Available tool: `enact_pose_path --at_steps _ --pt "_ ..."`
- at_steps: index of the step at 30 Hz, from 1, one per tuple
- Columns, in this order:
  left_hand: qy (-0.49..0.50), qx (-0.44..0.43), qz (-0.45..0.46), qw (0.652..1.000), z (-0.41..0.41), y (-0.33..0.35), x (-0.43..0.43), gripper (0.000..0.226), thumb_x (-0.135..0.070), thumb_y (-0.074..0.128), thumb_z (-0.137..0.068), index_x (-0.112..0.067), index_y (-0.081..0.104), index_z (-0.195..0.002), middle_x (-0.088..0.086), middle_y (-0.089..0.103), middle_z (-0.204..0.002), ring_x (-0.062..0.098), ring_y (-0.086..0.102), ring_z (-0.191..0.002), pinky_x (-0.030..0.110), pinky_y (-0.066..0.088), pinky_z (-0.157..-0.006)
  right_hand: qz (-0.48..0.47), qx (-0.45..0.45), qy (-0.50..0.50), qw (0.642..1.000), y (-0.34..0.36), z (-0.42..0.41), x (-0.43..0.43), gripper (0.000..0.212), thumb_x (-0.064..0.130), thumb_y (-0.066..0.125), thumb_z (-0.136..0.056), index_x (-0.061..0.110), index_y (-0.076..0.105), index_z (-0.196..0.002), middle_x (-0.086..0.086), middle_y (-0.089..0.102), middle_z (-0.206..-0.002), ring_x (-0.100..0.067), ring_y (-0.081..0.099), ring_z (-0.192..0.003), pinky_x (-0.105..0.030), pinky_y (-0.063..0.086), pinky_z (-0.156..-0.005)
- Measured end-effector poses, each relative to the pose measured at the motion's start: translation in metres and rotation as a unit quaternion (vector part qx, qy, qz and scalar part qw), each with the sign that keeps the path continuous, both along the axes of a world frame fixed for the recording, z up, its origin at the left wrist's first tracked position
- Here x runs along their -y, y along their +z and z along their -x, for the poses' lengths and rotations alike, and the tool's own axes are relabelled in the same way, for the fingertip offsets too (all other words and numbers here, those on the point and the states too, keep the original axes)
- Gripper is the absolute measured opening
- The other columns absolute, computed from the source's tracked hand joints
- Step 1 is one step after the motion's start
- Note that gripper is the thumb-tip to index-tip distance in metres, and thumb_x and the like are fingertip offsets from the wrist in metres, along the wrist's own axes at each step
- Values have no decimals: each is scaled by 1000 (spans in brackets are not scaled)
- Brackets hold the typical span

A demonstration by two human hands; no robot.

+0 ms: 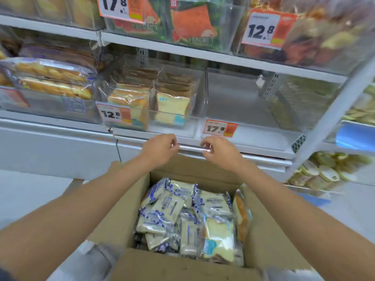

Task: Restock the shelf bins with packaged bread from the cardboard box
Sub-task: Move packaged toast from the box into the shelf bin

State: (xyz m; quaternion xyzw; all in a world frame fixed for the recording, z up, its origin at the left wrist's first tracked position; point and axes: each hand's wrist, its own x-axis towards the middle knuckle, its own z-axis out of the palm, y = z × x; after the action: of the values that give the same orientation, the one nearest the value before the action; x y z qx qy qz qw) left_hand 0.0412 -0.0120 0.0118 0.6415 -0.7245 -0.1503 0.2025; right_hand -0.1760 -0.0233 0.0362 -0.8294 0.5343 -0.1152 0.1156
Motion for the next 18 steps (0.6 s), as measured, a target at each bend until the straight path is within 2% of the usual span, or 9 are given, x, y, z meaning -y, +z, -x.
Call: enact_pose_path --at_steps 5,7,8,10,11,12,14,15,18 --pt "-31 -35 -132 990 27 -70 -33 12 -34 53 -97 -27 60 -91 -10 64 -90 12 61 -85 32 52 -77 -169 -49 -81 981 -80 91 -51 30 14 61 -87 17 65 -116 3 64 -108 -12 57 -93 -20 40 -78" --pt "-36 -52 -164 984 33 -89 -38 11 -33 55 -96 -28 62 -90 -13 63 -89 9 60 -84 31 52 -77 -189 -22 -135 972 -99 115 -55 27 15 63 -87 11 66 -113 -5 66 -109 -21 61 -97 -29 49 -85" --pt "-35 -65 -177 981 36 -96 -39 12 -31 55 -96 -25 64 -91 -12 63 -88 8 59 -80 28 51 -73 -194 -12 -162 967 -107 124 -56 31 19 64 -88 10 64 -117 -7 64 -110 -24 60 -101 -33 49 -89" --pt "-32 -93 -196 976 43 -105 -41 14 -24 56 -95 -16 67 -94 -5 64 -85 10 55 -72 23 44 -62 -237 -20 -191 952 -122 134 -59 57 34 69 -86 11 51 -135 -10 58 -128 -27 56 -117 -34 46 -97" --pt "-29 -110 -201 973 46 -109 -41 14 -22 57 -95 -14 68 -93 -2 65 -86 13 55 -72 24 43 -61 -272 -34 -186 944 -131 135 -62 69 38 72 -83 13 44 -141 -10 54 -135 -28 53 -124 -33 45 -100" --pt "-23 -132 -207 969 48 -113 -40 12 -20 57 -94 -15 68 -91 0 66 -87 16 57 -73 27 45 -63 -298 -51 -167 939 -143 135 -63 69 37 74 -81 17 44 -140 -10 54 -136 -29 52 -125 -33 45 -99" --pt "-22 -171 -219 960 51 -118 -41 11 -20 59 -94 -23 66 -86 -2 65 -85 21 60 -75 30 47 -63 -288 -45 -150 945 -158 131 -67 33 27 66 -85 29 54 -116 -7 61 -122 -31 60 -114 -33 51 -89" --pt "-24 -183 -224 957 52 -118 -41 11 -19 59 -95 -25 65 -87 -2 64 -87 20 61 -75 29 47 -62 -264 -23 -159 951 -159 130 -68 23 22 60 -86 31 54 -107 -2 63 -116 -29 64 -104 -33 53 -83" --pt "5 -229 -239 944 53 -108 -37 11 -17 56 -96 -15 64 -103 11 65 -100 20 64 -78 40 54 -73 -180 85 -204 959 -135 123 -60 33 20 57 -86 30 57 -117 10 65 -109 -14 64 -95 -30 54 -79"
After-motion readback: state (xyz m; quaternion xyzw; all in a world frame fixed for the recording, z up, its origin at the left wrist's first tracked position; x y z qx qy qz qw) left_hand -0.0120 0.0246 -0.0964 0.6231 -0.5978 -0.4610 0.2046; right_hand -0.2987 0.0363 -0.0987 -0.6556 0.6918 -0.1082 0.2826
